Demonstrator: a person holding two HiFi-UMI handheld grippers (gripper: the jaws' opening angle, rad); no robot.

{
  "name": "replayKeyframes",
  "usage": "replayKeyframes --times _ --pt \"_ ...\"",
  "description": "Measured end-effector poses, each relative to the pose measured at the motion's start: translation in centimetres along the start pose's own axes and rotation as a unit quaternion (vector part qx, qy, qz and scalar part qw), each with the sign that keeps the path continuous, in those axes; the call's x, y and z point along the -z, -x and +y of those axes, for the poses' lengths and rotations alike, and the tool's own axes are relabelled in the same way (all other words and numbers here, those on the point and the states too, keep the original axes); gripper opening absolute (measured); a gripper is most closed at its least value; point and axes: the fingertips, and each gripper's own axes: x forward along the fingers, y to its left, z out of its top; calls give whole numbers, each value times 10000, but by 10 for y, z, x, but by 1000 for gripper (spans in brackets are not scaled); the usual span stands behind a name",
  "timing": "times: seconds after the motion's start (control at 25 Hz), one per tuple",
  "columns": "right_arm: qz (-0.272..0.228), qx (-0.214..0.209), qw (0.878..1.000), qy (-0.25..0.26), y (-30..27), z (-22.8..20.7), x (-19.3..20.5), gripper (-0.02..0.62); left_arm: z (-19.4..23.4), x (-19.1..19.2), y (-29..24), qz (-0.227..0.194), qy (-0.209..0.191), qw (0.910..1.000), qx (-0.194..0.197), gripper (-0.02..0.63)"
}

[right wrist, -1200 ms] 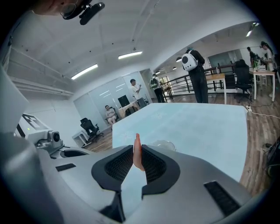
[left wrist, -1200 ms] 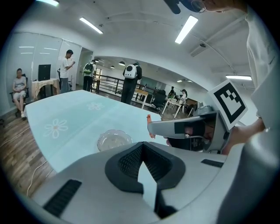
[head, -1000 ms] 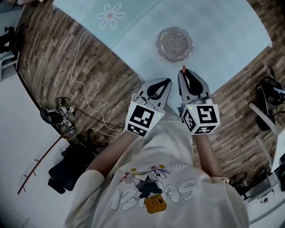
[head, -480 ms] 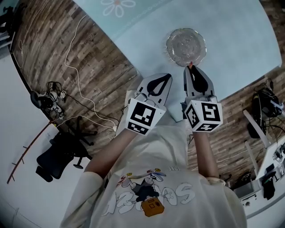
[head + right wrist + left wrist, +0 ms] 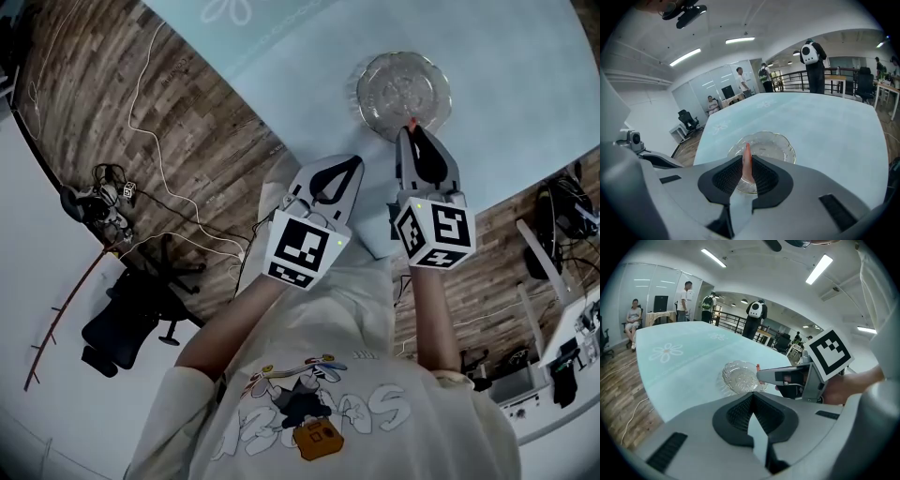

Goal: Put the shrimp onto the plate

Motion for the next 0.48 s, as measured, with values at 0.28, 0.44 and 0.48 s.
replayKeyframes --times 0.28,0.44,0.48 --pt "217 204 9995 -138 -11 -8 14 96 11 5 6 75 -5 10000 13 8" --pt "150 277 9994 -141 -5 -7 6 115 14 6 13 96 -42 9999 30 8" --pt "129 283 9994 -139 -3 -7 5 115 15 7 14 101 -39 9999 28 8"
